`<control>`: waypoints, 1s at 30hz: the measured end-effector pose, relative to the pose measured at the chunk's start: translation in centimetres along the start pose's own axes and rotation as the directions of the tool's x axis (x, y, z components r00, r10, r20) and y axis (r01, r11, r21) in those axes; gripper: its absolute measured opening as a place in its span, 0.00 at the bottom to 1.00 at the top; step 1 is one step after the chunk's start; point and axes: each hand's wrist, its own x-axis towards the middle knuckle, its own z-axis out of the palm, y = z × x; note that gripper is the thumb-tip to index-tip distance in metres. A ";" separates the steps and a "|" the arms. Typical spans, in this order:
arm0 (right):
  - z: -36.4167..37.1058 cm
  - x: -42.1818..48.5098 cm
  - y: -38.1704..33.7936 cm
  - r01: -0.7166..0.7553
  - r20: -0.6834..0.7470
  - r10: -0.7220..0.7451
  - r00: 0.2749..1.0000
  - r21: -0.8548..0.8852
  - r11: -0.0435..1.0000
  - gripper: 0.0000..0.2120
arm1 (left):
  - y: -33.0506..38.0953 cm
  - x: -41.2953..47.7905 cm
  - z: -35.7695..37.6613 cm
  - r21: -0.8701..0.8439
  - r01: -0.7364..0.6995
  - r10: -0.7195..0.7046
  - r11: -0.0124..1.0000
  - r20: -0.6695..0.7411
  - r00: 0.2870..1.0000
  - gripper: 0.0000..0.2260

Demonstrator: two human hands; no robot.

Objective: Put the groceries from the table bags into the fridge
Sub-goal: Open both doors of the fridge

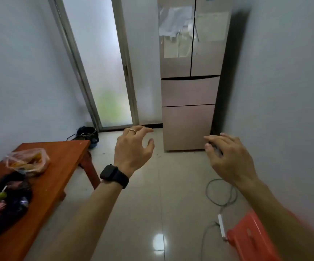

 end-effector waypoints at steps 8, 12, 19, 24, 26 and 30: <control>6.5 13.2 8.5 -0.049 0.013 0.050 0.999 -0.039 0.998 0.20 | -3.6 12.8 9.5 -0.006 0.035 -0.035 0.999 0.059 0.998 0.15; 8.8 20.8 12.5 -0.039 0.019 0.040 0.999 -0.047 0.998 0.21 | -4.5 20.1 13.5 -0.024 0.054 -0.052 0.998 0.076 0.996 0.15; 13.6 34.0 18.4 -0.064 0.058 0.067 0.996 -0.052 0.997 0.18 | -6.2 32.4 21.0 -0.041 0.079 -0.075 0.996 0.092 0.993 0.14; 18.5 42.6 22.3 -0.080 0.090 0.086 0.992 -0.066 0.995 0.19 | -8.9 41.2 27.6 -0.031 0.072 -0.067 0.997 0.127 0.990 0.16; 20.8 46.3 24.1 -0.074 0.092 0.082 0.992 -0.085 0.994 0.20 | -10.3 45.1 30.6 -0.025 0.061 -0.058 0.998 0.134 0.989 0.16; 24.9 53.9 27.6 -0.106 0.098 0.117 0.988 -0.106 0.989 0.20 | -12.4 53.7 36.2 -0.058 0.047 -0.039 0.997 0.140 0.989 0.15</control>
